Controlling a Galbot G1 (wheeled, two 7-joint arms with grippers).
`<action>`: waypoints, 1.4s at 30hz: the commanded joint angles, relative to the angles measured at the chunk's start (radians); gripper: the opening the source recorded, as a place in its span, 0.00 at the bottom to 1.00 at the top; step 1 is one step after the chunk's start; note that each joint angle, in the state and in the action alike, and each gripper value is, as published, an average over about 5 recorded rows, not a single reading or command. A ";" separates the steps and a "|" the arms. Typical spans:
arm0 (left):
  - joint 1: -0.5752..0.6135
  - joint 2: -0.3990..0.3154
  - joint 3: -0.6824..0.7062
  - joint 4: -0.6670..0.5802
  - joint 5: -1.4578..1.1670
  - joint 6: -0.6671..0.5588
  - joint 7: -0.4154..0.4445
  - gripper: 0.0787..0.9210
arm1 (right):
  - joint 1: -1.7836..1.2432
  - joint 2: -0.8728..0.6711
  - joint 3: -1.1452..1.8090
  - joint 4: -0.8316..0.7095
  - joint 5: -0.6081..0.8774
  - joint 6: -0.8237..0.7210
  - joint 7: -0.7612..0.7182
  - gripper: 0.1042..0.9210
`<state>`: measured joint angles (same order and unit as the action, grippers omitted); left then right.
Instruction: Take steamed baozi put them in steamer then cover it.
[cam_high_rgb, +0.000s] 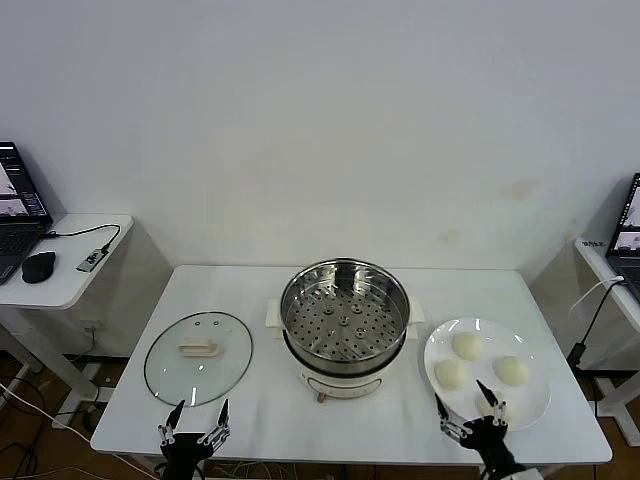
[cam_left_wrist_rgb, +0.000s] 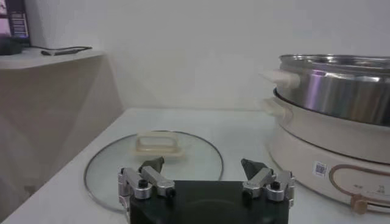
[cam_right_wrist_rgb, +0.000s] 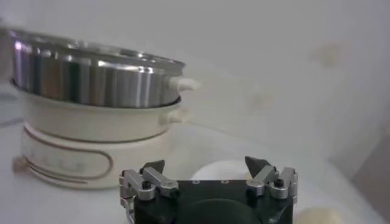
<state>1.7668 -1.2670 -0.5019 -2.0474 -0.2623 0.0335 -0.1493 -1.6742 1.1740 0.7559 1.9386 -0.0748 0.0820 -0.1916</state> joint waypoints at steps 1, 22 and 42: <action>-0.029 0.021 -0.001 -0.026 0.014 0.107 0.029 0.88 | 0.108 -0.210 0.121 -0.016 -0.314 -0.070 -0.121 0.88; -0.043 0.021 -0.032 0.003 0.037 0.107 0.022 0.88 | 0.935 -0.699 -0.593 -0.438 -0.253 -0.180 -0.822 0.88; -0.051 0.024 -0.054 0.026 0.039 0.087 0.022 0.88 | 1.390 -0.548 -1.169 -0.732 -0.220 -0.170 -0.881 0.88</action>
<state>1.7181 -1.2471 -0.5516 -2.0231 -0.2247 0.1221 -0.1282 -0.4612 0.5903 -0.2023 1.3195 -0.3011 -0.0825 -1.0272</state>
